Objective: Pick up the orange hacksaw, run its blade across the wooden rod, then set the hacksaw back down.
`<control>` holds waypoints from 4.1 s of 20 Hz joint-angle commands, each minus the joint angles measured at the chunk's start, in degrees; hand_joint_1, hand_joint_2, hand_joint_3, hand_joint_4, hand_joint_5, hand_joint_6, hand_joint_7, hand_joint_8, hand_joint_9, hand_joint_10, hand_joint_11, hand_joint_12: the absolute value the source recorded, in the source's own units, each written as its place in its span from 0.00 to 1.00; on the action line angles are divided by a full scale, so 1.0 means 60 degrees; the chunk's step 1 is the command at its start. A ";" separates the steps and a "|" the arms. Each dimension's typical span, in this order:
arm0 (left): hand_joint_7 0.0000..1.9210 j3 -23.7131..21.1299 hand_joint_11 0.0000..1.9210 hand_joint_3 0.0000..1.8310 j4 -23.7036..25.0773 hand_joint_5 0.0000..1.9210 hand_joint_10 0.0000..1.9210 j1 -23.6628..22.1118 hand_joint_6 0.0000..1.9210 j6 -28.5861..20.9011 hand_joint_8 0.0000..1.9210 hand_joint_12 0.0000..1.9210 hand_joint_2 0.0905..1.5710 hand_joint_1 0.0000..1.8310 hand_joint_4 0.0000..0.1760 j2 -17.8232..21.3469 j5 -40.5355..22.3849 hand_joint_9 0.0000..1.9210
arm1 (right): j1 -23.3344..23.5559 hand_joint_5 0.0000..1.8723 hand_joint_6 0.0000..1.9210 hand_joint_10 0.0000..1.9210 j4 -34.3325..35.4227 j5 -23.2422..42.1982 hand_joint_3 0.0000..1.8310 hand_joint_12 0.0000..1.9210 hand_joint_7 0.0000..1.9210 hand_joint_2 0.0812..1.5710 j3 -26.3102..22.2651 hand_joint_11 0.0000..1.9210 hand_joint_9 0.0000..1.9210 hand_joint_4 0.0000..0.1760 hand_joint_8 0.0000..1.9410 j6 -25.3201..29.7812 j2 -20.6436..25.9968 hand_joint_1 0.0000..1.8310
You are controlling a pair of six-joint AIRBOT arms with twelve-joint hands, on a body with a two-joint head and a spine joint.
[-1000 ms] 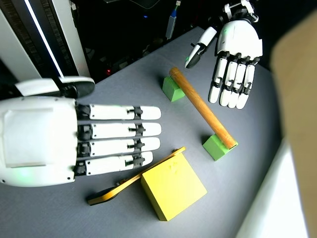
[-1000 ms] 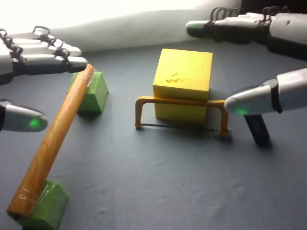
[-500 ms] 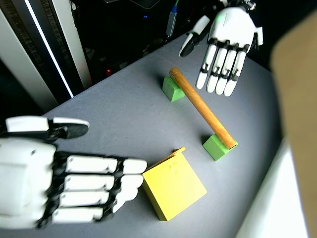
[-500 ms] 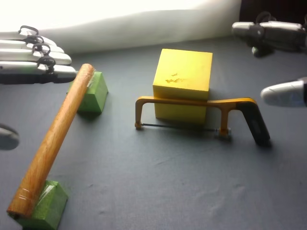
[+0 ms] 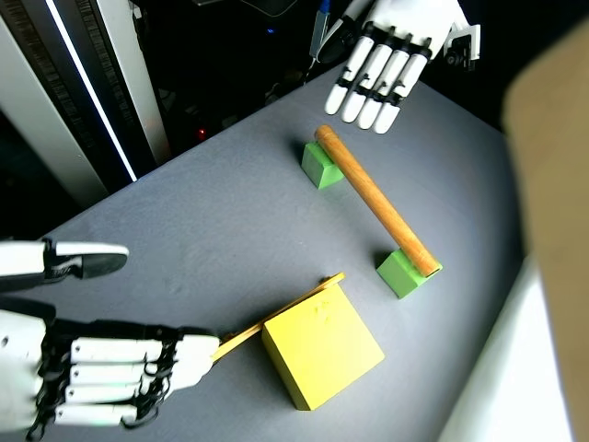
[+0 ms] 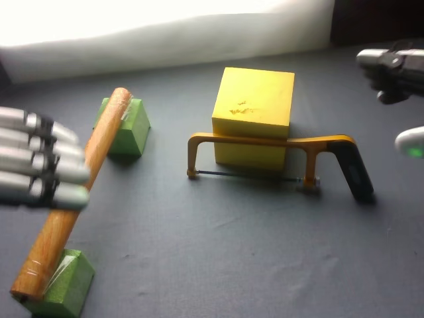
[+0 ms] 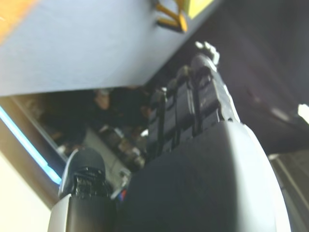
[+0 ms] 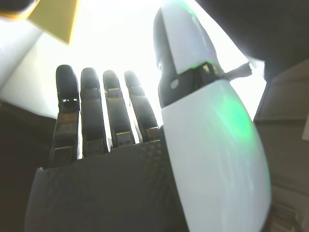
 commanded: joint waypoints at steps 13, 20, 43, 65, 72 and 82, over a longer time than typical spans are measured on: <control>0.07 -0.0980 0.00 0.00 -0.0133 0.08 0.00 0.0770 0.00 -0.0234 0.00 0.23 0.78 0.05 0.00 0.0711 0.2031 0.08 | -0.3008 0.06 0.00 0.00 0.1163 0.4467 0.00 0.39 0.05 0.75 0.1962 0.00 0.09 0.00 0.00 0.1484 -0.0823 0.55; 0.05 -0.1026 0.00 0.00 -0.0095 0.07 0.00 0.0889 0.00 -0.0329 0.00 0.19 0.78 0.04 0.00 0.0890 0.1676 0.07 | -0.3623 0.06 0.00 0.00 0.2137 0.4817 0.00 0.41 0.06 0.73 0.2151 0.00 0.10 0.00 0.00 0.1319 -0.1377 0.56; 0.06 -0.0963 0.00 0.00 0.1204 0.08 0.00 0.1086 0.00 -0.0458 0.00 0.22 0.78 0.05 0.00 0.0285 0.2143 0.08 | -0.3062 0.09 0.00 0.00 0.0557 0.5731 0.00 0.36 0.07 0.69 0.6194 0.00 0.08 0.00 0.00 0.3380 -0.4592 0.59; 0.04 -0.0756 0.00 0.00 0.1204 0.06 0.00 0.1393 0.00 -0.0457 0.00 0.17 0.78 0.05 0.00 0.0256 0.1999 0.05 | -0.1633 0.09 0.00 0.00 -0.1694 0.4637 0.00 0.44 0.08 0.72 0.7377 0.00 0.09 0.00 0.00 0.3584 -0.5578 0.56; 0.05 -0.0822 0.00 0.00 0.1204 0.07 0.00 0.1393 0.00 -0.0454 0.00 0.16 0.78 0.06 0.00 0.0256 0.1944 0.06 | -0.1474 0.08 0.00 0.00 -0.1805 0.4326 0.00 0.39 0.08 0.72 0.7390 0.00 0.09 0.00 0.00 0.3189 -0.5660 0.57; 0.05 -0.0880 0.00 0.00 0.1205 0.07 0.00 0.1497 0.00 -0.0454 0.00 0.19 0.78 0.06 0.00 0.0269 0.1925 0.05 | -0.1221 0.08 0.00 0.00 -0.1938 0.3913 0.00 0.42 0.08 0.71 0.7461 0.00 0.10 0.00 0.00 0.2911 -0.5809 0.58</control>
